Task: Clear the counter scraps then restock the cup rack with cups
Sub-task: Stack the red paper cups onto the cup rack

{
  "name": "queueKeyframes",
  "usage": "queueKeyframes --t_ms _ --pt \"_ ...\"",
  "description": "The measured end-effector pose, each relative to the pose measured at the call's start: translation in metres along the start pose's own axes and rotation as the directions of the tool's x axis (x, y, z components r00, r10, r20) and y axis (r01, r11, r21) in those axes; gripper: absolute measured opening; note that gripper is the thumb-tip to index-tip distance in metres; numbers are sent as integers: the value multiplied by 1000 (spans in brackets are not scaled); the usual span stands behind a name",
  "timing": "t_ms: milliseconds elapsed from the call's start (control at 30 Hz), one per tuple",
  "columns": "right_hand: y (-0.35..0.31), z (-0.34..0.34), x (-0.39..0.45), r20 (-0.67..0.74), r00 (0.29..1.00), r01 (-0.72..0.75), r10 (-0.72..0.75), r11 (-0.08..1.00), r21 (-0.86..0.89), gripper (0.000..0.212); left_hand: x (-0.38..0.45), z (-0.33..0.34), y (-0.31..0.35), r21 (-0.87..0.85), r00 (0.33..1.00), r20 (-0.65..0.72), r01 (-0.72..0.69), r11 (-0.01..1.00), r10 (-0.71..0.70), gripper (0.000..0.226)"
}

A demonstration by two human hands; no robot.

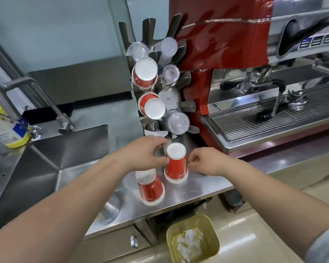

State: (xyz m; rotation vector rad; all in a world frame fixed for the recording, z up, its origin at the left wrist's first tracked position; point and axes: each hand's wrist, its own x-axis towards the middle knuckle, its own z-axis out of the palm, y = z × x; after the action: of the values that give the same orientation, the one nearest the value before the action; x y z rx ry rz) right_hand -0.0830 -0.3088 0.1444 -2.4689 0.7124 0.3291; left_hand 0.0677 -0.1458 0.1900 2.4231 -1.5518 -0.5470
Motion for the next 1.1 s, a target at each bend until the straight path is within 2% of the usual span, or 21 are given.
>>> queueKeyframes --t_ms 33,133,233,333,400,500,1100 --pt "4 1 -1 -24 1000 -13 14 999 46 28 8 2 4 7 1000 -1 -21 1000 21 61" --pt "15 19 1 18 999 -32 30 995 92 52 30 16 12 10 999 34 -7 1000 6 79" --pt "27 46 7 0 998 -69 70 992 101 74 47 33 11 -15 996 64 55 998 -54 80" --pt "35 72 15 -65 995 -67 78 985 160 70 56 49 3 -58 996 54 78 995 -75 78" --pt "37 86 23 -111 989 -68 95 972 223 64 56 54 2 -74 997 31 74 995 -72 69" --pt "42 106 38 -124 987 -58 103 946 320 70 57 58 0 -128 997 10 74 989 -74 61" --pt "33 110 41 -195 973 -33 124 910 413 74 50 55 1 -236 998 -37 35 971 -45 57"
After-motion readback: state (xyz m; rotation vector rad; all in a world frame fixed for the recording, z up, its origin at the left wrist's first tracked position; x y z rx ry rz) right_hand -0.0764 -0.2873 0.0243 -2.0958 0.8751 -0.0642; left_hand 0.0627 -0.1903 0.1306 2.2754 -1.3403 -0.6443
